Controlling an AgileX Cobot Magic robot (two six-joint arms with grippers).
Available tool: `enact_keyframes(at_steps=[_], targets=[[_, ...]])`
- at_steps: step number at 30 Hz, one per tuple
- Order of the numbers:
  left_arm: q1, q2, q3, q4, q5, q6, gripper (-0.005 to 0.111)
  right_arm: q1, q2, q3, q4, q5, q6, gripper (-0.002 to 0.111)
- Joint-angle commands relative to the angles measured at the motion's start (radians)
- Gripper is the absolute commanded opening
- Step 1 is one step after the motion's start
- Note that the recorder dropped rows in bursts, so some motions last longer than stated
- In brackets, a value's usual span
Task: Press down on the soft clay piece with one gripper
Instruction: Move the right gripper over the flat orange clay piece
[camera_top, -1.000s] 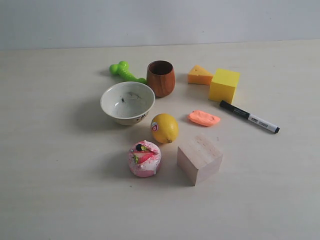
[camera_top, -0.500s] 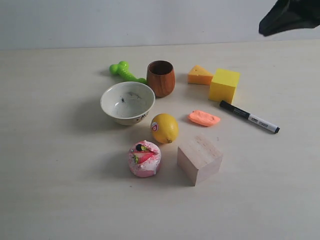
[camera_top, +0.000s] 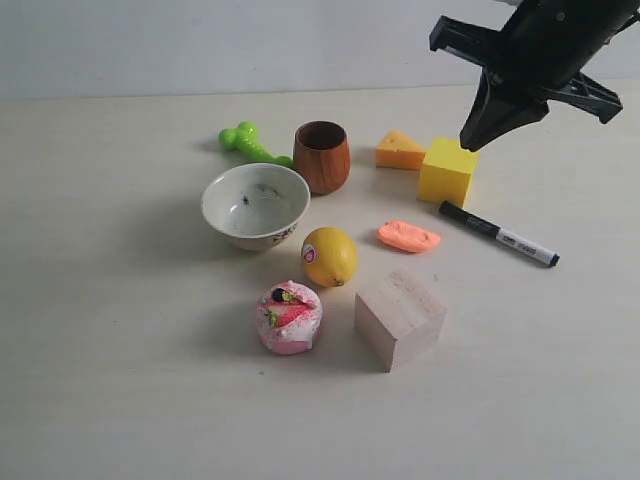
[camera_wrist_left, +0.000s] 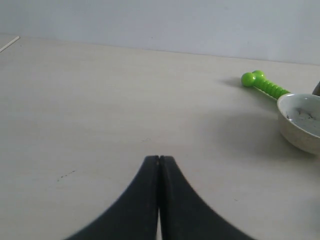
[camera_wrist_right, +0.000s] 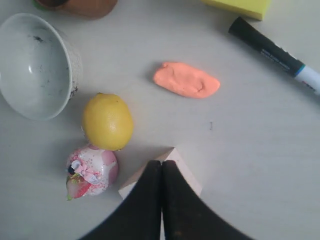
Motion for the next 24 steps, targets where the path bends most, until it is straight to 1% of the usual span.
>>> enact_keyframes(at_steps=[1, 4, 8, 13, 18, 21, 24], targets=[[0.004, -0.005, -0.002, -0.001, -0.009, -0.001, 0.000, 0.001, 0.017, -0.012, -0.005, -0.016, -0.032, 0.000], [0.004, -0.005, -0.002, -0.001, -0.009, -0.001, 0.000, 0.001, 0.018, -0.012, -0.005, -0.056, -0.032, 0.000], [0.004, -0.005, -0.002, -0.001, -0.009, -0.001, 0.000, 0.001, 0.018, -0.012, -0.005, -0.061, -0.032, 0.000], [0.004, -0.005, -0.002, -0.001, -0.009, -0.001, 0.000, 0.001, 0.018, -0.012, 0.020, -0.133, -0.029, 0.000], [0.004, -0.005, -0.002, -0.001, -0.009, -0.001, 0.000, 0.001, 0.018, -0.012, 0.158, -0.221, -0.041, 0.000], [0.004, -0.005, -0.002, -0.001, -0.009, -0.001, 0.000, 0.001, 0.018, -0.012, 0.265, -0.303, -0.158, 0.000], [0.004, -0.005, -0.002, -0.001, -0.009, -0.001, 0.000, 0.001, 0.018, -0.012, 0.338, -0.363, -0.171, 0.000]])
